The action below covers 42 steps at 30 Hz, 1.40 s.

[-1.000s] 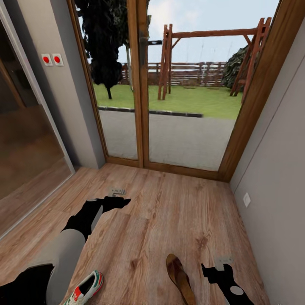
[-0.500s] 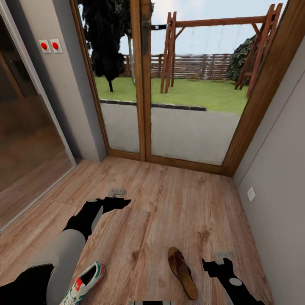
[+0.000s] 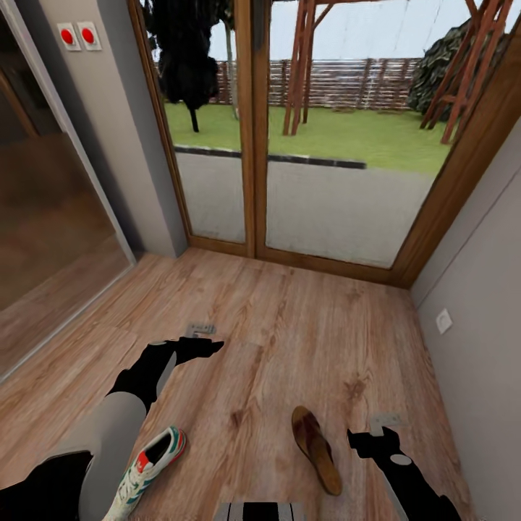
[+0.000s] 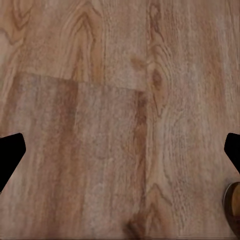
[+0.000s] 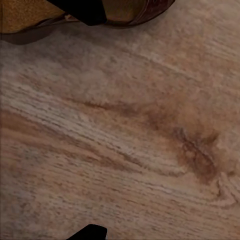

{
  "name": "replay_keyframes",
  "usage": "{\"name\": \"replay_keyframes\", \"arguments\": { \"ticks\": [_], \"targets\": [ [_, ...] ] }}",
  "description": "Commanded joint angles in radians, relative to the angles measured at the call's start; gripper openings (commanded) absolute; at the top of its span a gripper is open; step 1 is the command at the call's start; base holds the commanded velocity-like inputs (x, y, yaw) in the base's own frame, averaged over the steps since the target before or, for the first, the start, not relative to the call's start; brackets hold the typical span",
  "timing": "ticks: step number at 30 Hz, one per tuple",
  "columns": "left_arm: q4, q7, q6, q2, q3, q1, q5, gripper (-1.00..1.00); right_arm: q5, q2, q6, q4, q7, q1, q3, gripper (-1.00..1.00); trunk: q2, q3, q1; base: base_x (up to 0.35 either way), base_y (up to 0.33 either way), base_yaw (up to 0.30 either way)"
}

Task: Pick up the two gym shoes and the two sandals from the corridor floor and place them onto the hallstand (shoe rack) in the corridor, making sure they are on the rack and not on the floor. Arrange them so the two gym shoes are next to each other and the two sandals are next to each other.

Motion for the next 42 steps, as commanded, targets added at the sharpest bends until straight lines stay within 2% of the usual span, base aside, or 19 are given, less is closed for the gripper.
{"name": "replay_keyframes", "arguments": {
  "ticks": [1,8,14,15,24,30,31,34,39,42],
  "targets": [
    [-0.002,-0.008,0.005,-0.002,0.008,-0.001,-0.010,1.00,0.010,0.000,0.006,-0.002,0.003,0.000,-0.003,1.00,-0.001,-0.006,0.000,0.000,0.000,0.092],
    [-0.001,-0.009,0.006,-0.002,0.009,-0.003,-0.008,1.00,0.010,0.000,0.003,0.034,0.004,0.000,0.001,1.00,-0.002,-0.045,0.003,0.000,0.000,0.091],
    [-0.001,-0.013,0.006,-0.005,0.010,-0.004,-0.006,1.00,0.011,0.000,-0.039,0.043,0.005,0.000,0.002,1.00,-0.004,-0.077,0.006,0.000,0.000,0.085],
    [-0.005,-0.016,0.006,-0.007,0.011,-0.007,-0.005,1.00,0.011,-0.001,-0.066,0.045,0.005,0.001,0.001,1.00,-0.004,-0.083,0.006,0.000,0.000,0.081],
    [-0.010,-0.017,0.008,-0.009,0.011,-0.009,-0.005,1.00,0.011,0.000,-0.077,0.046,0.006,0.001,0.001,1.00,-0.006,-0.132,0.011,0.000,0.000,0.048],
    [-0.015,-0.016,0.010,-0.014,0.010,-0.027,-0.004,1.00,0.011,0.000,-0.078,0.046,0.005,0.001,0.002,1.00,-0.007,-0.164,0.013,0.000,0.000,-0.100],
    [-0.015,-0.014,0.012,-0.021,0.010,-0.051,-0.004,1.00,0.012,0.001,-0.078,0.046,0.005,0.001,0.002,1.00,-0.008,-0.169,0.014,0.000,0.000,-0.153],
    [-0.015,-0.014,0.021,-0.025,0.010,-0.070,-0.004,1.00,0.012,0.001,-0.078,0.046,0.005,0.001,0.002,1.00,-0.008,-0.183,0.015,0.000,0.000,-0.107],
    [-0.018,-0.014,0.047,-0.036,0.010,-0.083,-0.005,1.00,0.012,0.001,-0.079,0.046,0.005,0.001,0.002,1.00,-0.008,-0.185,0.015,0.000,0.000,-0.032],
    [-0.055,-0.015,0.055,-0.053,0.009,-0.093,-0.004,1.00,0.012,0.001,-0.079,0.046,0.005,0.001,0.002,1.00,-0.008,-0.185,0.015,0.000,0.000,-0.007]
  ]
}}
